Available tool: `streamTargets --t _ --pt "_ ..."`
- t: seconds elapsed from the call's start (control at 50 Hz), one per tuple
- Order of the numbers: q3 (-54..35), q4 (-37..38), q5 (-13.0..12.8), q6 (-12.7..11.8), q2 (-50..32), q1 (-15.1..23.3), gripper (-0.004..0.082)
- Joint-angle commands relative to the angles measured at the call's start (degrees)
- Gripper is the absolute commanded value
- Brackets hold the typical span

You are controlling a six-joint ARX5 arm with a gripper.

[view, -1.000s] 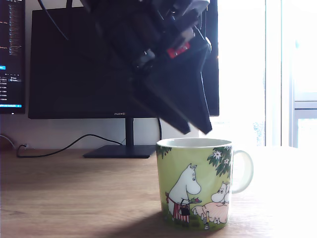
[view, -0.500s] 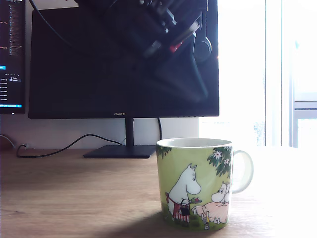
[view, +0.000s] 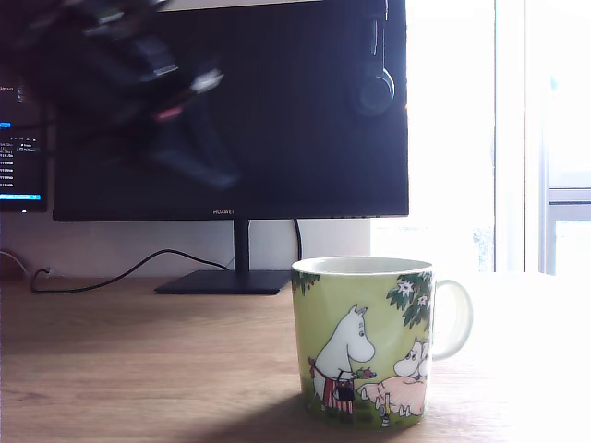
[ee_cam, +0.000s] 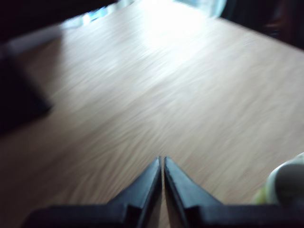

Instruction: Pick up the coffee capsules from the table one by one and drop them inside the nearest coffee cup

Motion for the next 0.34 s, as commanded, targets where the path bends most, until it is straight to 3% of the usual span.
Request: streamTargets --t 0.0,0.32 --pt "-2.8 1.0 -0.1 -0.9 -3.2 1.3 -0.002" --pt "-12.2 -1.5 -3.3 -4.6 -15.5 5.7 -0.002"
